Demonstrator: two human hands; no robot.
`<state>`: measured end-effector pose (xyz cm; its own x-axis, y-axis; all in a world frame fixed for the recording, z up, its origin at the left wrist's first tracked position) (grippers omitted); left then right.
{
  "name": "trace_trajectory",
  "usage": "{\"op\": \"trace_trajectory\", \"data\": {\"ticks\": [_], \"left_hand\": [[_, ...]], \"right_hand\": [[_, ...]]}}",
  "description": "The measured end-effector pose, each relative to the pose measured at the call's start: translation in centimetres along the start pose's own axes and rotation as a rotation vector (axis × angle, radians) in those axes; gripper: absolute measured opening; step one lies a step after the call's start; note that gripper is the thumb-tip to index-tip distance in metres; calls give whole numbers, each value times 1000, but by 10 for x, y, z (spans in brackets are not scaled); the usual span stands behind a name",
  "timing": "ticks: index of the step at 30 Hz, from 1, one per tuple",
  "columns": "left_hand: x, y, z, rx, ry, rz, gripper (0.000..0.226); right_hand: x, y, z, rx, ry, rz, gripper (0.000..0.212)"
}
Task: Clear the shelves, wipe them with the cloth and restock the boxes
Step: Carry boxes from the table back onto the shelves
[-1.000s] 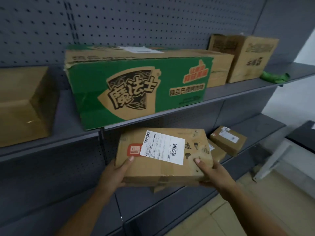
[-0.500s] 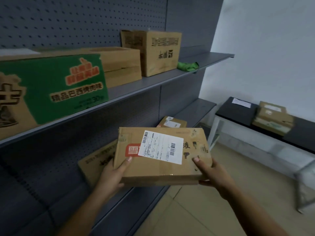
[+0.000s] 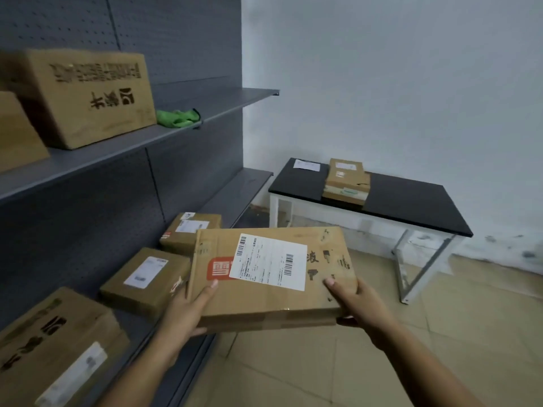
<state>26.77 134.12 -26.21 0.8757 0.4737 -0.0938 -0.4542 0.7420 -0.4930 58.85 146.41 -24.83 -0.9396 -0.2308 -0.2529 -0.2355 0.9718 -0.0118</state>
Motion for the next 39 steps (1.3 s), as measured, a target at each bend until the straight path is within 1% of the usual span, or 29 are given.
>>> {"op": "trace_trajectory", "data": {"ticks": [3,6,8,12,17,18,21,22,25,28,32,34,39], "left_hand": [[45,10,15,0,40,-59,42],[84,26,29,7,75,-112,47],[110,37,37,6,87,-150,45],[157,60,54,28,125,-214,34],[214,98,81,40,159,-291,42],[226,105,89,43,165,-312,41],[257,128,108,58,193,-380,37],[267,136,114,64,207,-394,39],[294,159,134,87,248,-439,48],[326,177,152,118,278,-497,40],[364,189,167,157,336,-541,43],[386,198,176,173,365,-553,44],[446,230,192,134,364,-561,59]], "right_hand": [[-40,1,5,7,1,66,32],[-75,5,8,7,-4,116,29],[-96,9,13,10,1,148,32],[-131,22,21,14,11,219,38],[-166,51,29,42,1,294,36],[-172,58,30,50,1,307,38],[-189,78,32,81,9,354,53],[-194,85,33,89,15,372,53],[-208,104,36,103,21,439,49],[-227,120,39,114,15,508,48],[-253,139,41,123,19,559,42],[-269,152,44,126,13,574,42],[-314,189,56,121,25,575,39]]}}
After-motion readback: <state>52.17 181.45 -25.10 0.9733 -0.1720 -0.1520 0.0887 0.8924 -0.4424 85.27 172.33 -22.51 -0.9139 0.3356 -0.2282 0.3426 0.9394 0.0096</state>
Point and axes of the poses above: each hand's wrist, its own y-axis towards the middle knuckle, its own x-axis out of the palm, z = x × y, the point moved 3 cm from there along y, towards the middle knuckle, and after that the axes turned 15 degrees about -x, right-handed, at the moved point
